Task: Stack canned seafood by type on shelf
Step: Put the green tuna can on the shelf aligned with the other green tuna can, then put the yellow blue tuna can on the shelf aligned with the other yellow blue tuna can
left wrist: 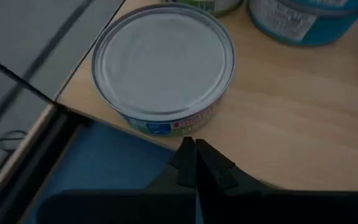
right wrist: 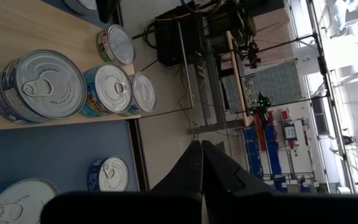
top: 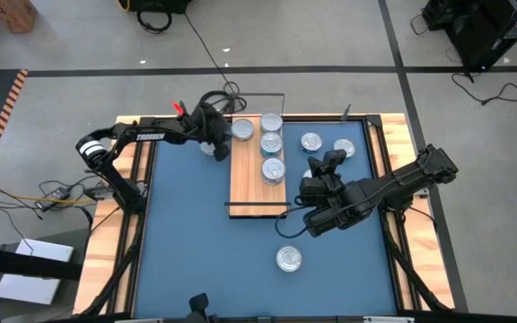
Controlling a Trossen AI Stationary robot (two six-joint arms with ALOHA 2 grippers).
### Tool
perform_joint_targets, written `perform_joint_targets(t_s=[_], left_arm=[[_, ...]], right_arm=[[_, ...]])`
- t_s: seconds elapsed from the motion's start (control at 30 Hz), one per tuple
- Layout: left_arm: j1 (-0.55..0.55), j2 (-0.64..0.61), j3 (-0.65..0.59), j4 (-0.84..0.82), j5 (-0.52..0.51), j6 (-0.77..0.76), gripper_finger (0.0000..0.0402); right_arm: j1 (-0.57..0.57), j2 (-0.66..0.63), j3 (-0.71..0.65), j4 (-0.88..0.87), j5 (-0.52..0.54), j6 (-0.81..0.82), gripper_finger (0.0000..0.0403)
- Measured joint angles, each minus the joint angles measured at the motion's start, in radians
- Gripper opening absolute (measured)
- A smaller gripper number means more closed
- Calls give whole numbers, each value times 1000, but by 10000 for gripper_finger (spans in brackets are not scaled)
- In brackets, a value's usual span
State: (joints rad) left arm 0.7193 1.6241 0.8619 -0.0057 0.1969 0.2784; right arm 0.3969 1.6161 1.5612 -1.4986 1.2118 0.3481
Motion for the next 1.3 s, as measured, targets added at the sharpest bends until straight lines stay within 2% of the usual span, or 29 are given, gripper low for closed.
perform_joint_targets(t_s=[0.17,0.9,1.13,1.3], left_arm=[[-30,0,0,50,-72,31,0],[-34,52,0,145,-125,28,3],[-45,-36,-6,99,-155,27,4],[-67,-166,-114,213,-171,2,2]], right_arm=[[0,0,0,1,0,1,7],[0,0,0,8,-31,42,7],[0,0,0,-5,-54,119,7],[0,-11,-31,-29,-58,233,7]])
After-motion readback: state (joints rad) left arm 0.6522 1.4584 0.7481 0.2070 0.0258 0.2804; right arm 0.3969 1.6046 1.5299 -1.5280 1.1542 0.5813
